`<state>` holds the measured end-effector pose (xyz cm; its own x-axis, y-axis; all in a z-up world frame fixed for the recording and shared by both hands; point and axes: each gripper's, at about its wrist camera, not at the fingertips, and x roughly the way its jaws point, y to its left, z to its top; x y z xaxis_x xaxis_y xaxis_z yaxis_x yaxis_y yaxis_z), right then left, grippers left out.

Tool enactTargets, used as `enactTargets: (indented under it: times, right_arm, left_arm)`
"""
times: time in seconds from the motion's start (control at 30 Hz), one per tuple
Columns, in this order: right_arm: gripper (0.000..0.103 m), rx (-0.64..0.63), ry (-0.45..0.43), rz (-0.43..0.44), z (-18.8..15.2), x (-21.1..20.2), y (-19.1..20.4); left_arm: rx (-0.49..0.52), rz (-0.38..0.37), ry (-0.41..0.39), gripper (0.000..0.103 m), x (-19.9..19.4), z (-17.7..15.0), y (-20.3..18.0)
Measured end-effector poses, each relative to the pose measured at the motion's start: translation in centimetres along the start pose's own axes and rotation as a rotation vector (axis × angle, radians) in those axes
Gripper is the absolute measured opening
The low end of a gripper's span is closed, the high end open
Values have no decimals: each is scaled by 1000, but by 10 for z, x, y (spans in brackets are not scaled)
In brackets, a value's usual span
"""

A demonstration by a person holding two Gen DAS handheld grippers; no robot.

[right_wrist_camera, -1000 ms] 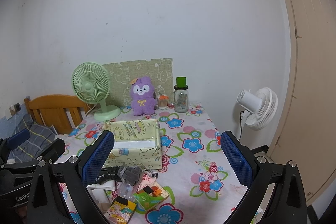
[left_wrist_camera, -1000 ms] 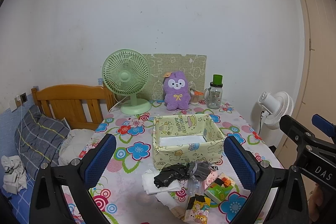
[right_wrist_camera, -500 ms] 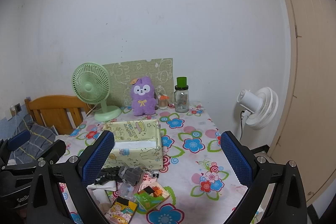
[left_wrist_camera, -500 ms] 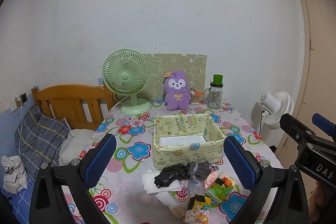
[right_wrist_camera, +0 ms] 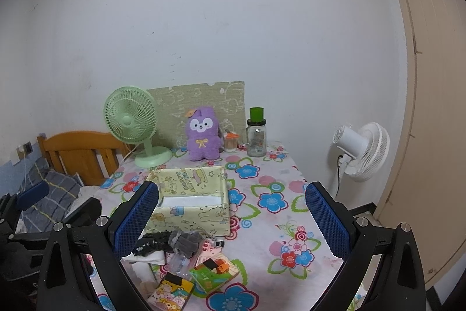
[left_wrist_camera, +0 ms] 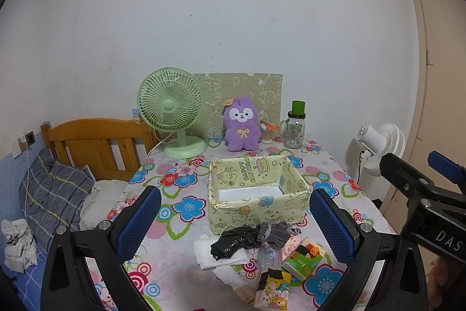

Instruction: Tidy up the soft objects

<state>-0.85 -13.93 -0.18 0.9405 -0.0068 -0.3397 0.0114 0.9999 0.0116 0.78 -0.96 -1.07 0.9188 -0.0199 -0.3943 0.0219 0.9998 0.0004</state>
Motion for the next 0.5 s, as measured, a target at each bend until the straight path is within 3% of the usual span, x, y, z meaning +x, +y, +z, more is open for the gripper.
enactTargets:
  times: [0.5]
  right_arm:
    - [100, 1, 46, 5, -20, 23, 5]
  left_arm:
    - [-30, -4, 59, 100, 27, -20, 1]
